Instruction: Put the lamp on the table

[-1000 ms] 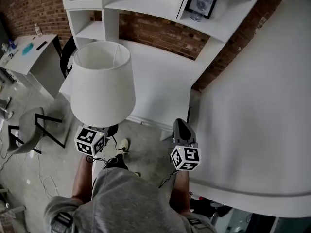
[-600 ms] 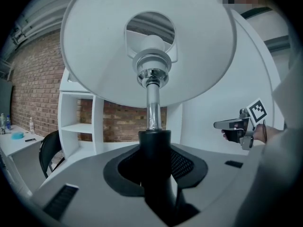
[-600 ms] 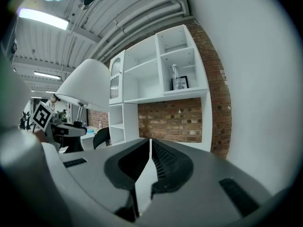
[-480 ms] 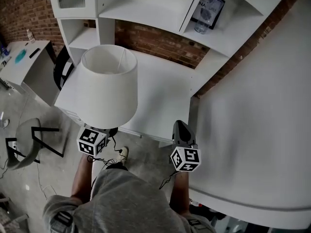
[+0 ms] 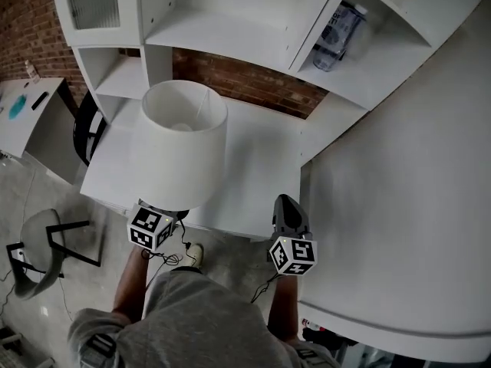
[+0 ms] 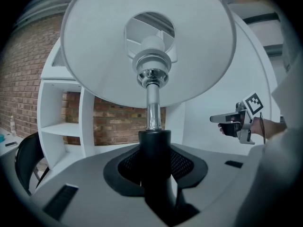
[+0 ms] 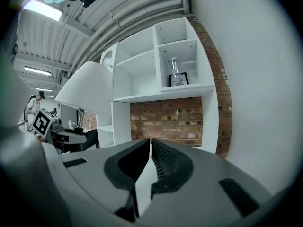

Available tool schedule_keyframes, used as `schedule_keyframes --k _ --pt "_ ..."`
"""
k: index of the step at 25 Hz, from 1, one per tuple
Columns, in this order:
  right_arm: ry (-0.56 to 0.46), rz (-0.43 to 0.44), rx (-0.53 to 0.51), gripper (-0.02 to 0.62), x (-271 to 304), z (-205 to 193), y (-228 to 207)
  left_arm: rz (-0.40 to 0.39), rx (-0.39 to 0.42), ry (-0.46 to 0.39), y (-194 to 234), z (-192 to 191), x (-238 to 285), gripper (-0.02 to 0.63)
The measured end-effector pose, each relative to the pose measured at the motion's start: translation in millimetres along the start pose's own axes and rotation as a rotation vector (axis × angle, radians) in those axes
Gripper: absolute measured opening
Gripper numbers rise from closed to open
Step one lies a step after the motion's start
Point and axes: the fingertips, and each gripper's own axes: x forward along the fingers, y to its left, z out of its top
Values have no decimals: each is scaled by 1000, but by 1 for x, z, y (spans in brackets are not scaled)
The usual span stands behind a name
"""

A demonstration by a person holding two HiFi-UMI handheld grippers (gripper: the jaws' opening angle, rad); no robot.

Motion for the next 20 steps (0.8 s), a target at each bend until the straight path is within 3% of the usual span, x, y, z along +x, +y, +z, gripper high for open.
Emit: schedule_keyframes --k 10,20 --pt "11 -23 14 31 48 -2 16 -50 -5 -8 44 2 33 129" --pt "83 42 -7 31 98 -21 17 -30 -13 -39 67 -6 71 129"
